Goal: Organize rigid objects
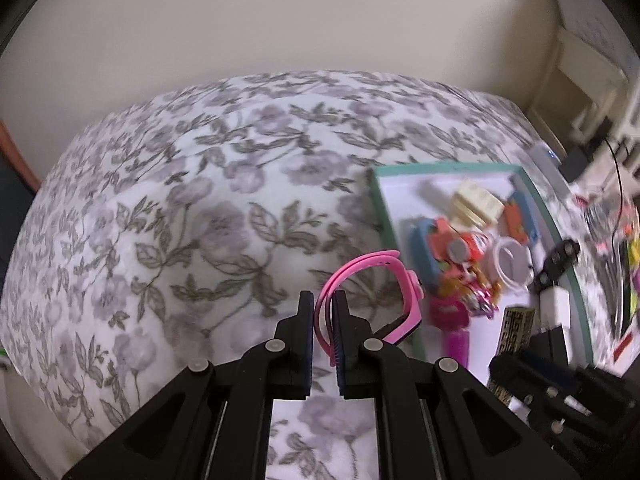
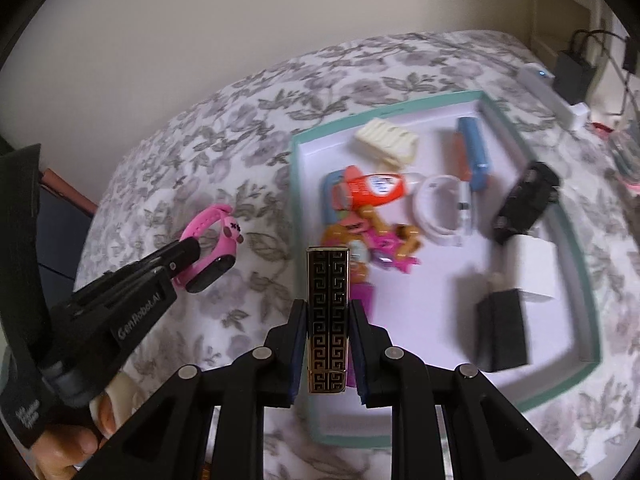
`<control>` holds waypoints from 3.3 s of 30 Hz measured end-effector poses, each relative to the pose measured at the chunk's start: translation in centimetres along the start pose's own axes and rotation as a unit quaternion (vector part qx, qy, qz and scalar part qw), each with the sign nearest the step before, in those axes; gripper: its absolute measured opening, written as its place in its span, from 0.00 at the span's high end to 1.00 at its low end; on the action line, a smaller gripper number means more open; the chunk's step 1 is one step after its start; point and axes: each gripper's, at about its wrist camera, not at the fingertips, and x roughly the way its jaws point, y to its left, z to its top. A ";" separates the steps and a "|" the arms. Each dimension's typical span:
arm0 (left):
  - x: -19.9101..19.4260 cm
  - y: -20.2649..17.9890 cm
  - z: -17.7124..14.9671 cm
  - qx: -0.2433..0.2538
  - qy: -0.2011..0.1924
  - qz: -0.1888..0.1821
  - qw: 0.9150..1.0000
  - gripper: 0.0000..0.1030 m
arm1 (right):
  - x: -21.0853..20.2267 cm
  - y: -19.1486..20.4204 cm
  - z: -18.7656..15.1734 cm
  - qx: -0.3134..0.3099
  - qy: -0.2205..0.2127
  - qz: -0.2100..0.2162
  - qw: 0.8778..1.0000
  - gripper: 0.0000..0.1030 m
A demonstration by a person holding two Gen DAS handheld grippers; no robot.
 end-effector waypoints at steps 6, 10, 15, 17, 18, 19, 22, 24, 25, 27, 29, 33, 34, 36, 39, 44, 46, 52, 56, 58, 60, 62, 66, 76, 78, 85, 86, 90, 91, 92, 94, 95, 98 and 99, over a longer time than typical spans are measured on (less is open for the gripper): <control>0.4 -3.9 -0.9 0.047 0.016 -0.021 0.999 0.91 | 0.5 -2.8 0.0 0.016 0.014 -0.040 0.999 0.79; 0.9 -6.6 -1.5 0.086 0.026 -0.028 0.996 0.91 | 1.5 -4.4 -0.2 0.032 0.037 -0.052 0.997 0.79; 1.5 -7.6 -2.0 0.099 0.037 -0.031 0.994 0.91 | 1.9 -5.7 -0.2 0.048 0.047 -0.052 0.996 0.78; 1.5 -7.6 -2.0 0.099 0.038 -0.035 0.994 0.91 | 1.9 -5.7 -0.3 0.046 0.048 -0.051 0.996 0.78; 1.5 -7.6 -2.0 0.099 0.038 -0.036 0.994 0.91 | 1.9 -5.6 -0.3 0.044 0.048 -0.051 0.997 0.78; 1.6 -7.5 -2.0 0.098 0.039 -0.040 0.994 0.91 | 1.9 -5.6 -0.3 0.042 0.048 -0.052 0.997 0.78; 1.7 -7.4 -2.0 0.095 0.043 -0.048 0.993 0.90 | 1.9 -5.5 -0.1 0.042 0.044 -0.051 0.997 0.77; 1.9 -7.4 -1.9 0.093 0.046 -0.051 0.993 0.90 | 1.7 -5.5 -0.1 0.042 0.041 -0.052 0.997 0.77; 1.9 -7.4 -1.9 0.093 0.047 -0.052 0.993 0.90 | 1.7 -5.5 0.0 0.042 0.039 -0.053 0.997 0.77; 1.9 -7.4 -1.8 0.092 0.046 -0.052 0.993 0.90 | 1.6 -5.5 0.1 0.041 0.038 -0.054 0.997 0.77; 1.8 -7.4 -1.8 0.092 0.045 -0.053 0.993 0.89 | 1.6 -5.5 0.1 0.041 0.036 -0.054 0.997 0.77; 1.7 -7.2 -1.7 0.085 0.048 -0.069 0.993 0.89 | 1.5 -5.6 0.2 0.045 0.033 -0.056 0.997 0.77; 1.8 -7.2 -1.7 0.082 0.050 -0.074 0.993 0.87 | 1.4 -5.7 0.2 0.047 0.032 -0.057 0.997 0.77; 1.8 -7.0 -1.6 0.075 0.056 -0.090 0.992 0.86 | 1.3 -5.8 0.2 0.050 0.030 -0.057 0.997 0.77; 1.8 -6.9 -1.5 0.070 0.056 -0.094 0.992 0.85 | 1.3 -5.9 0.1 0.053 0.030 -0.059 0.996 0.77; 1.4 -6.0 -1.1 0.054 0.045 -0.094 0.993 0.73 | 1.2 -5.8 0.0 0.051 0.029 -0.060 0.996 0.77; 1.3 -5.5 -0.8 0.044 0.039 -0.086 0.995 0.61 | 1.3 -5.7 0.1 0.049 0.028 -0.060 0.997 0.77; 1.4 -3.8 -0.2 0.012 0.032 -0.067 0.997 0.32 | 1.5 -5.2 0.0 0.039 0.027 -0.066 0.997 0.58; 1.8 -2.4 -0.1 -0.010 0.033 -0.033 0.999 0.28 | 1.6 -4.8 0.1 0.032 0.025 -0.067 0.997 0.49; 2.2 -1.8 -0.2 -0.020 0.040 -0.017 0.999 0.28 | 1.6 -4.7 0.1 0.028 0.024 -0.067 0.997 0.46; 2.5 -1.0 -0.3 -0.027 0.047 0.001 0.999 0.28 | 1.6 -4.6 0.0 0.024 0.021 -0.066 0.997 0.40; 2.7 -0.4 -0.5 -0.032 0.055 0.016 0.998 0.27 | 1.6 -4.4 0.0 0.021 0.018 -0.063 0.998 0.36; 2.6 0.8 -0.9 -0.045 0.057 0.032 0.997 0.16 | 1.4 -3.8 0.0 0.010 0.008 -0.061 0.998 0.28; 1.2 2.0 -2.6 -0.042 0.054 0.063 0.996 0.16 | 1.2 -3.0 -0.4 0.000 -0.002 -0.063 0.998 0.09; 0.9 2.3 -3.0 -0.043 0.053 0.070 0.995 0.16 | 1.1 -2.9 -0.5 -0.001 -0.004 -0.061 0.998 0.02; -0.2 3.8 -4.4 -0.061 0.048 0.079 0.994 0.16 | 0.9 -2.7 -1.0 -0.014 -0.004 -0.081 0.997 0.00; -0.5 3.9 -4.5 -0.061 0.045 0.082 0.994 0.16 | 0.7 -2.6 -1.0 -0.016 -0.004 -0.082 0.996 0.00; -0.8 4.2 -4.8 -0.068 0.043 0.083 0.993 0.16 | 0.0 -2.4 -1.3 -0.020 -0.010 -0.082 0.996 0.00; -0.9 4.3 -4.8 -0.070 0.042 0.085 0.993 0.16 | -0.1 -2.4 -1.3 -0.021 -0.013 -0.081 0.996 0.00; -1.0 4.5 -4.7 -0.074 0.041 0.089 0.992 0.16 | -0.3 -2.3 -1.3 -0.023 -0.016 -0.081 0.996 0.00; -1.1 4.7 -4.7 -0.082 0.040 0.094 0.991 0.16 | -0.6 -2.1 -1.4 -0.031 -0.021 -0.080 0.996 0.00; -1.2 4.8 -4.6 -0.086 0.040 0.093 0.991 0.16 | -0.7 -2.0 -1.4 -0.033 -0.021 -0.081 0.996 0.00; -1.3 5.1 -4.6 -0.096 0.040 0.091 0.990 0.16 | -0.8 -1.9 -1.5 -0.036 -0.023 -0.076 0.996 0.00; -1.3 5.2 -4.7 -0.099 0.040 0.093 0.990 0.16 | -0.9 -2.0 -1.5 -0.035 -0.023 -0.075 0.996 0.00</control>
